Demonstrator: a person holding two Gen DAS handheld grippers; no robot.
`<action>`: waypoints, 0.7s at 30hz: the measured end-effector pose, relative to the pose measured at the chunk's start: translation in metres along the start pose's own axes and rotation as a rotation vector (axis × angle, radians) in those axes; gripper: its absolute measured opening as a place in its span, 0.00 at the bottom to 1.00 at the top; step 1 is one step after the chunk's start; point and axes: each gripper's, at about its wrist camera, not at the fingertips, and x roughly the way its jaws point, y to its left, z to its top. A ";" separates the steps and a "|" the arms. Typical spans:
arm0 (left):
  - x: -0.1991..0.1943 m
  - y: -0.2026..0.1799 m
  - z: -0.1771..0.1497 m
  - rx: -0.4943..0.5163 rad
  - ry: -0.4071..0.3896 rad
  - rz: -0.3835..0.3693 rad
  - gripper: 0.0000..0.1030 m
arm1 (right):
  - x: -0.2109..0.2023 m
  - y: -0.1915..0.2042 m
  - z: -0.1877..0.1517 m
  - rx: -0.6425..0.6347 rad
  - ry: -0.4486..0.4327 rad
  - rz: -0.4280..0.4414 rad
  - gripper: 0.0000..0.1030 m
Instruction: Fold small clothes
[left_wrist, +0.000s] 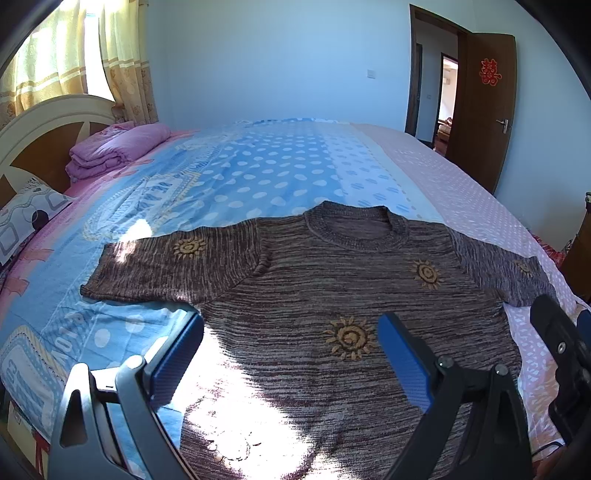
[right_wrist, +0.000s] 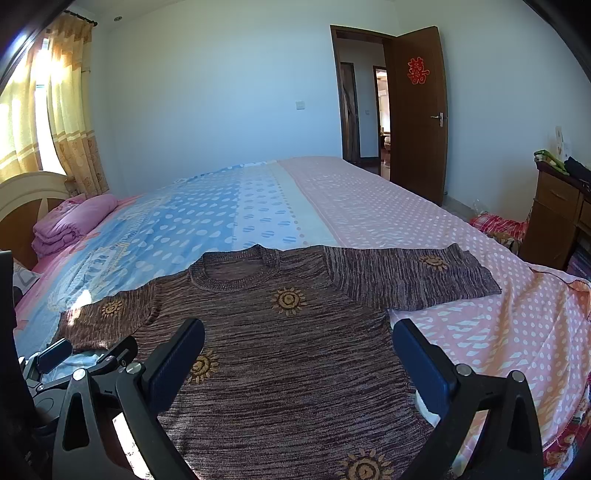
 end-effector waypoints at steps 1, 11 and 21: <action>0.000 0.000 0.000 0.000 0.000 0.000 0.95 | 0.000 0.000 0.000 0.000 -0.001 0.000 0.99; 0.000 0.001 -0.001 0.000 0.003 -0.001 0.95 | 0.001 -0.001 -0.001 0.004 0.005 0.001 0.99; 0.001 0.000 -0.002 0.003 0.007 0.001 0.95 | 0.004 -0.002 -0.003 0.009 0.018 0.001 0.99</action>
